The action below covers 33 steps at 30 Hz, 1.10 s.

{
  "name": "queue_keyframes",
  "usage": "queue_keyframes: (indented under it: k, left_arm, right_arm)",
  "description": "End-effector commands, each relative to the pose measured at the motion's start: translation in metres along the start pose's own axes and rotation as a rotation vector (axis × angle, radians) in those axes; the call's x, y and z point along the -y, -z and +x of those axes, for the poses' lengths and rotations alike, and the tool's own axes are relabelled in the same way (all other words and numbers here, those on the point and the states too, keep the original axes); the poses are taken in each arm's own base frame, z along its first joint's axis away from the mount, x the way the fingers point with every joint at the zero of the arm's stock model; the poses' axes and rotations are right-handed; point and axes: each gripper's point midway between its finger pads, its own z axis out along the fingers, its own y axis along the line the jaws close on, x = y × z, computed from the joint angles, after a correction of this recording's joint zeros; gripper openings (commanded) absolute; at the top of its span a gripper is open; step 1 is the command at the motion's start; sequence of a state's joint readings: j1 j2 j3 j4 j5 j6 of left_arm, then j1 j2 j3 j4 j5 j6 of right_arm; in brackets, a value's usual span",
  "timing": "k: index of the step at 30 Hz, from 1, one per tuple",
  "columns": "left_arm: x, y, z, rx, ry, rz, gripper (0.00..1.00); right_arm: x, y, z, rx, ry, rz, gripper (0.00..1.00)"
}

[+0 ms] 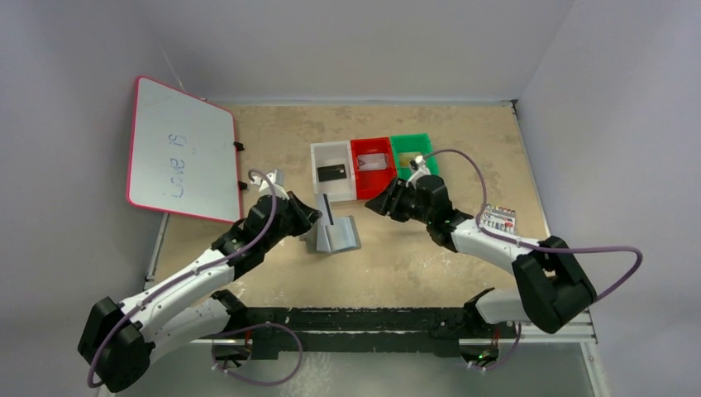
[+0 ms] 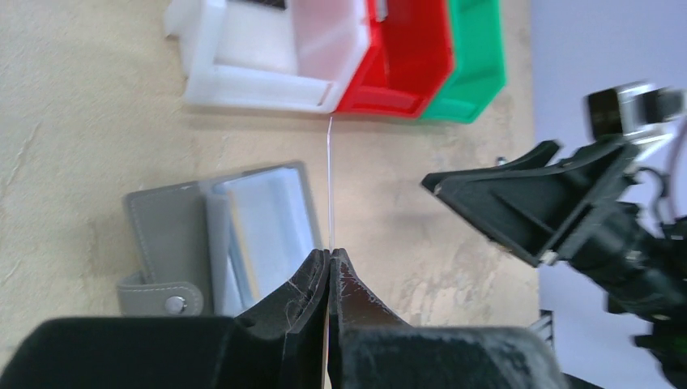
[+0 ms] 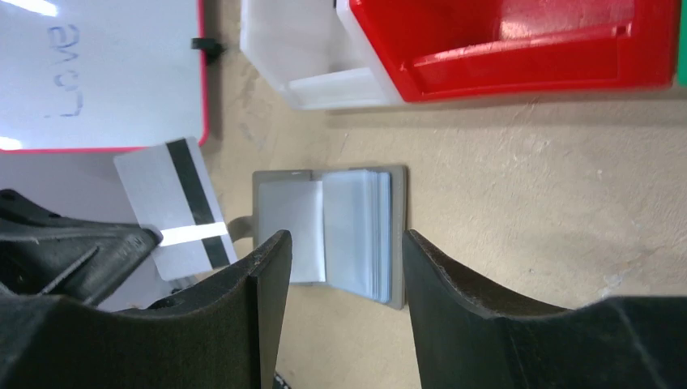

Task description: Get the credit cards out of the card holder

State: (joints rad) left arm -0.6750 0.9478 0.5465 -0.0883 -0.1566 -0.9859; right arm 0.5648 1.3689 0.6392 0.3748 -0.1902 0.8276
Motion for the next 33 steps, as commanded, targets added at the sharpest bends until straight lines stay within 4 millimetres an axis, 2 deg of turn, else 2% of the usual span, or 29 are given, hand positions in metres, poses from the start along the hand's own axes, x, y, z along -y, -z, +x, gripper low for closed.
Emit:
queue_keyframes:
  k: [1,5,9,19,26,33]
  left_arm:
    - [0.040,0.017,-0.028,0.116,0.020,0.201,0.00]
    - [0.054,0.029,-0.039,0.178,0.038,0.295,0.00]
    - [0.070,0.041,-0.045,0.212,0.037,0.398,0.00]
    - [0.107,0.053,-0.040,0.162,0.039,0.592,0.00]
    - [0.115,0.052,-0.033,0.128,0.043,0.647,0.00]
    - [0.116,0.057,-0.027,0.097,0.038,0.666,0.00]
  right_arm:
    - [-0.061,0.028,-0.023,0.085,-0.031,-0.325,0.57]
    - [-0.076,0.035,-0.024,0.077,0.030,-0.396,0.57]
    - [-0.097,0.049,-0.027,0.098,0.085,-0.503,0.64]
    - [-0.133,0.062,-0.026,0.037,0.154,-0.696,0.67]
    - [-0.151,0.067,-0.020,-0.028,0.169,-0.821,0.62]
    - [-0.163,0.075,-0.023,-0.036,0.164,-0.893,0.51]
